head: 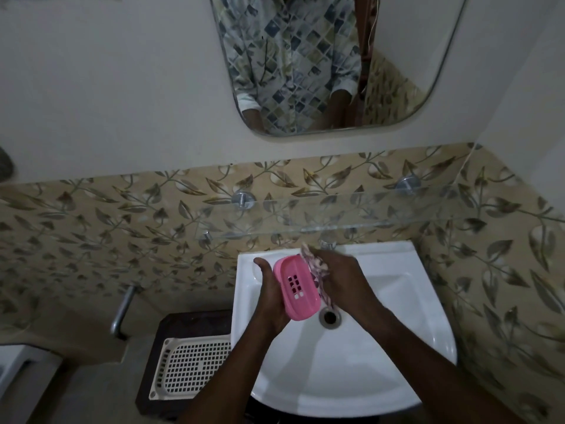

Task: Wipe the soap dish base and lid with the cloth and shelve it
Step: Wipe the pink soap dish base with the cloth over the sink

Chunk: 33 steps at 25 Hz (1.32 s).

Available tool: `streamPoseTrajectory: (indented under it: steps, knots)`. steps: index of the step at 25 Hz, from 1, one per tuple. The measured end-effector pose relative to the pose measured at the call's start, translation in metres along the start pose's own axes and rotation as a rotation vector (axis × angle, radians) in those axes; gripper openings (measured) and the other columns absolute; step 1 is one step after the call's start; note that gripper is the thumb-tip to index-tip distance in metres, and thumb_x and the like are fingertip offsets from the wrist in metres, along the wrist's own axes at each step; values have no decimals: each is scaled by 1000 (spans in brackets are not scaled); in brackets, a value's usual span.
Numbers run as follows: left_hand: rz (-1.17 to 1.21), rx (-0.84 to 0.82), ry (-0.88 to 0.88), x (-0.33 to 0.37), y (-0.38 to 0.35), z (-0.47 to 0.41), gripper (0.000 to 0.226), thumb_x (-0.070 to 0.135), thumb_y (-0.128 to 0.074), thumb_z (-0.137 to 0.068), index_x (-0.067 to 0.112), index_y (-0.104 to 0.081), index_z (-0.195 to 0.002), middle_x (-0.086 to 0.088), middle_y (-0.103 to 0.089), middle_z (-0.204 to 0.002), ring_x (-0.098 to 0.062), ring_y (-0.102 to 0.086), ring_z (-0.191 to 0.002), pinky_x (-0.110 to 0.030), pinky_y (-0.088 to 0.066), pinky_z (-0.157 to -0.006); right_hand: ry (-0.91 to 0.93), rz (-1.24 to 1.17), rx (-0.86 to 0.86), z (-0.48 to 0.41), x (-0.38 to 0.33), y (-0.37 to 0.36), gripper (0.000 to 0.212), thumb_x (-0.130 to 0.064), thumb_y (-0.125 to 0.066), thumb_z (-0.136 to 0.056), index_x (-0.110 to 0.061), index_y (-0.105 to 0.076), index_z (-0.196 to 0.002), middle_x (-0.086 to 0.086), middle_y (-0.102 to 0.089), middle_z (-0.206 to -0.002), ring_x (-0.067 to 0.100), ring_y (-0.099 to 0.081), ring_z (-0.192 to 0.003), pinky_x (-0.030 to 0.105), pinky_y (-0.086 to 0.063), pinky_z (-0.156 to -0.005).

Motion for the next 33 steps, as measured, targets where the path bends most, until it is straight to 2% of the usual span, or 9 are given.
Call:
streamPoseTrajectory:
  steps: [3,6,10,12,16,19,25,28,33]
  knots:
    - [28,76,-83,-13,-6,-4,115,91,-36,-63,6,-52,-139,-28,-56,-135,-46,-50,-128,-63,-31,-113,-60,51,-83,-6,-5,-15,15,-9,-59,-95,-12,-71,-105,4,-74,-92,20,-71,-82,26,-55,-73]
    - [75,133,-142,-3,-2,-10,115,88,-39,-61,3,-52,-136,-25,-65,-109,-40,-62,-102,-55,-37,-110,-185,152,-289,26,13,-18,15,2,-61,-79,-6,-69,-88,7,-72,-78,27,-72,-78,37,-58,-71]
    - [-87,106,-51,-2,2,-10,105,84,-35,-73,2,-54,-136,-22,-67,-110,-37,-63,-106,-51,-43,-109,-203,72,-44,11,2,-3,29,5,-58,-82,-10,-76,-99,9,-78,-94,25,-72,-92,17,-51,-76]
    - [-139,35,-56,-3,-11,-11,93,78,-25,-85,3,-60,-130,-21,-69,-119,-34,-66,-114,-45,-53,-99,-75,-44,7,-2,-25,-6,25,-7,-59,-91,-10,-75,-109,8,-77,-103,20,-70,-98,8,-44,-80]
    - [8,119,6,6,-23,-13,88,79,-26,-85,11,-56,-132,-20,-74,-95,-27,-76,-80,-36,-61,-64,97,-52,-172,7,-28,-11,30,-12,-58,-94,-13,-70,-121,12,-75,-105,27,-70,-96,36,-57,-83]
    - [93,140,47,10,-13,-16,102,86,-26,-80,12,-30,-151,-28,-59,-123,-36,-66,-98,-47,-56,-82,180,-8,-254,25,-10,-12,45,3,-59,-90,-17,-65,-130,10,-71,-119,27,-67,-107,28,-53,-92]
    - [178,-18,158,15,-3,-13,94,87,-42,-72,2,-58,-107,-24,-66,-84,-38,-63,-81,-49,-56,-78,655,250,-387,47,44,5,67,16,-61,-74,-8,-57,-137,11,-48,-148,28,-42,-141,42,-38,-114]
    - [153,-141,159,31,2,-11,89,75,-71,-62,0,-63,-109,-27,-68,-90,-41,-67,-83,-58,-56,-78,394,167,-299,32,74,19,51,10,-58,-89,-15,-62,-133,8,-58,-141,25,-51,-134,43,-44,-110]
    - [103,-21,60,28,-1,-22,95,86,-27,-79,5,-60,-115,-23,-64,-97,-35,-61,-89,-49,-48,-89,-257,-379,-176,26,39,-16,21,-13,-81,-77,-19,-73,-96,-4,-60,-69,12,-56,-59,19,-44,-55]
Point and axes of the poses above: each hand's wrist, its own z-axis away from the middle knuckle, its own y-axis out of the back of the hand, x = y × z, the point moved 2 cm from there along -z, towards the middle knuckle
